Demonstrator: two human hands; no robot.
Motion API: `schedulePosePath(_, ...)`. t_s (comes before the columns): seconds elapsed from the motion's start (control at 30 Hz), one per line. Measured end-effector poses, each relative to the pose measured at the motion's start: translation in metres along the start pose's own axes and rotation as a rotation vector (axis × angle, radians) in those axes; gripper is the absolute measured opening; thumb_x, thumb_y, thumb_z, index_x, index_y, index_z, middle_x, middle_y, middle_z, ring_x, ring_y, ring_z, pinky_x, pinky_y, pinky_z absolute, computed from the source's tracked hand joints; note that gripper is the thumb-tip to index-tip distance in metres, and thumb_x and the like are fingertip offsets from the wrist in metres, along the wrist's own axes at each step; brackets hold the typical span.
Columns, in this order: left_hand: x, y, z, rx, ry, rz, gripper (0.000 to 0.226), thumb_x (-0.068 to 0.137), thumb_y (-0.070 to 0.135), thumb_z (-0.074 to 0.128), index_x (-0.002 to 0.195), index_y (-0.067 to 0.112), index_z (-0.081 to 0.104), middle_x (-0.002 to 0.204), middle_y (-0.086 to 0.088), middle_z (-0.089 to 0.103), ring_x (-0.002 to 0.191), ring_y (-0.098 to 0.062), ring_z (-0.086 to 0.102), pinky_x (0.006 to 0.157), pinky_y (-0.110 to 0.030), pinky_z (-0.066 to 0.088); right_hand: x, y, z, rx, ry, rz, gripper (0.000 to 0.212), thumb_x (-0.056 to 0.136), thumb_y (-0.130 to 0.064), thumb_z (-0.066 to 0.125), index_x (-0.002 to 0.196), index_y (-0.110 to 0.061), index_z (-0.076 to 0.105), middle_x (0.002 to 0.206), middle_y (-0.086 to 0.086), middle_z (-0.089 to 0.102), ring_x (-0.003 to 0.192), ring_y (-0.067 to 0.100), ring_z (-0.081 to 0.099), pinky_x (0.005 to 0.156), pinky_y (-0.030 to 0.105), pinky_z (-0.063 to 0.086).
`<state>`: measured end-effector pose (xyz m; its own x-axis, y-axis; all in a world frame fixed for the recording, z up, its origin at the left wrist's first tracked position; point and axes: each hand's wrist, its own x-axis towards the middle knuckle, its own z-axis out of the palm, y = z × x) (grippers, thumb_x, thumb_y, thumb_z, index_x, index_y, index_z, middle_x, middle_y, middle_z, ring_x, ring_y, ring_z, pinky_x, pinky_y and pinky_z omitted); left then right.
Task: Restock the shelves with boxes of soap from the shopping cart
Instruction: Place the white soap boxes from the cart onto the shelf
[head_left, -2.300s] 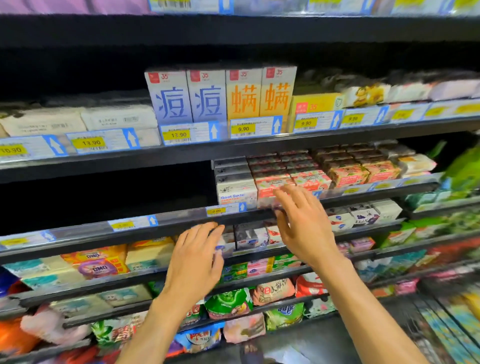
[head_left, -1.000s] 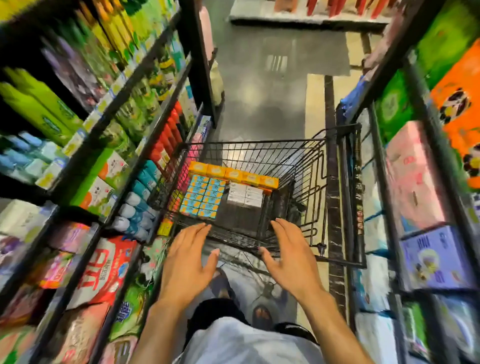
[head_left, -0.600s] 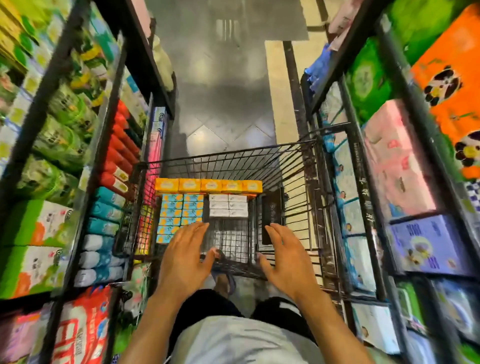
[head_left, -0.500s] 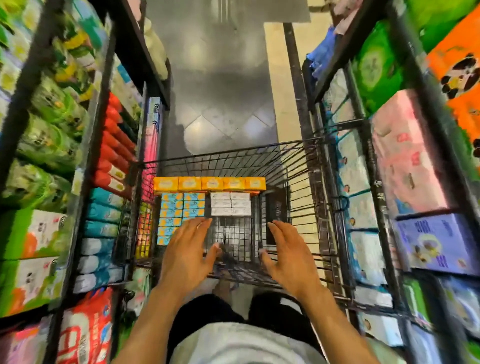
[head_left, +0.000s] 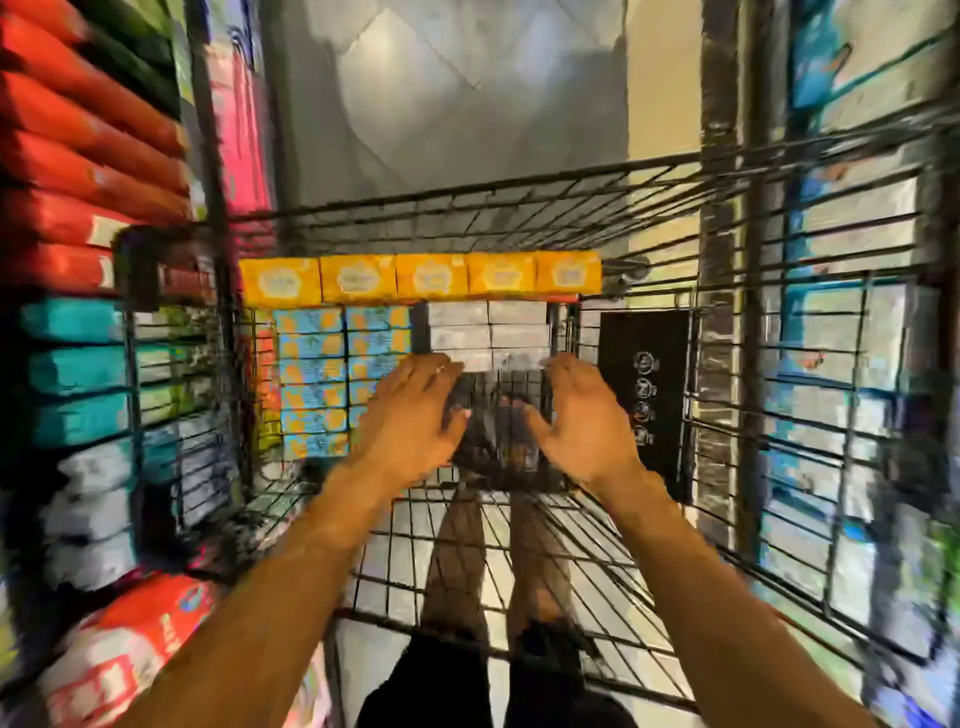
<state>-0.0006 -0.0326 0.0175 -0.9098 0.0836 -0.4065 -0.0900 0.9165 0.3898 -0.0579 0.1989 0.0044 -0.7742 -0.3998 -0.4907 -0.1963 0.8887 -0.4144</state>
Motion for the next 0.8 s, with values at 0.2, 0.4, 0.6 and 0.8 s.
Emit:
schedulePosePath(0.2,0.054,-0.039,0.092,0.036,-0.01,-0.031,0.059,0.09,0.044,0.045,0.139,0.013,0.053,0.142,-0.015,0.054,0.13,-0.037,0.05,0.106,-0.051,0.044,0.065,0.048,0.086,0.047,0.007,-0.025,0.057,0.088,-0.028,0.061,0.138,-0.001,0.057,0.14,0.024,0.056,0.129,0.042,0.051,0.101,0.049,0.05)
schedulePosePath(0.4,0.076,-0.058,0.133,0.07,0.139,0.047,0.047,0.081,0.022,0.056,0.126,0.01,0.063,0.124,-0.016,0.06,0.109,-0.04,0.056,0.088,-0.049,0.048,0.083,0.068,0.127,-0.028,0.267,-0.161,0.055,0.077,-0.007,0.072,0.131,-0.005,0.062,0.132,0.019,0.059,0.12,0.034,0.047,0.095,0.046,0.05)
schedulePosePath(0.6,0.079,-0.058,0.149,0.176,0.197,0.051,0.037,0.077,0.013,0.074,0.113,0.014,0.068,0.108,-0.013,0.064,0.092,-0.035,0.056,0.075,-0.043,0.043,0.098,0.067,0.125,-0.163,0.208,-0.184,0.062,0.069,-0.009,0.081,0.128,-0.009,0.061,0.123,0.015,0.06,0.111,0.034,0.05,0.088,0.042,0.037)
schedulePosePath(0.8,0.029,-0.046,0.097,-0.176,0.157,0.044,0.039,0.082,0.023,0.07,0.118,0.009,0.068,0.117,-0.012,0.066,0.107,-0.035,0.059,0.092,-0.046,0.047,0.074,0.04,0.074,-0.091,0.015,-0.087,0.059,0.062,-0.018,0.091,0.115,-0.007,0.066,0.109,0.017,0.067,0.098,0.04,0.062,0.081,0.042,0.048)
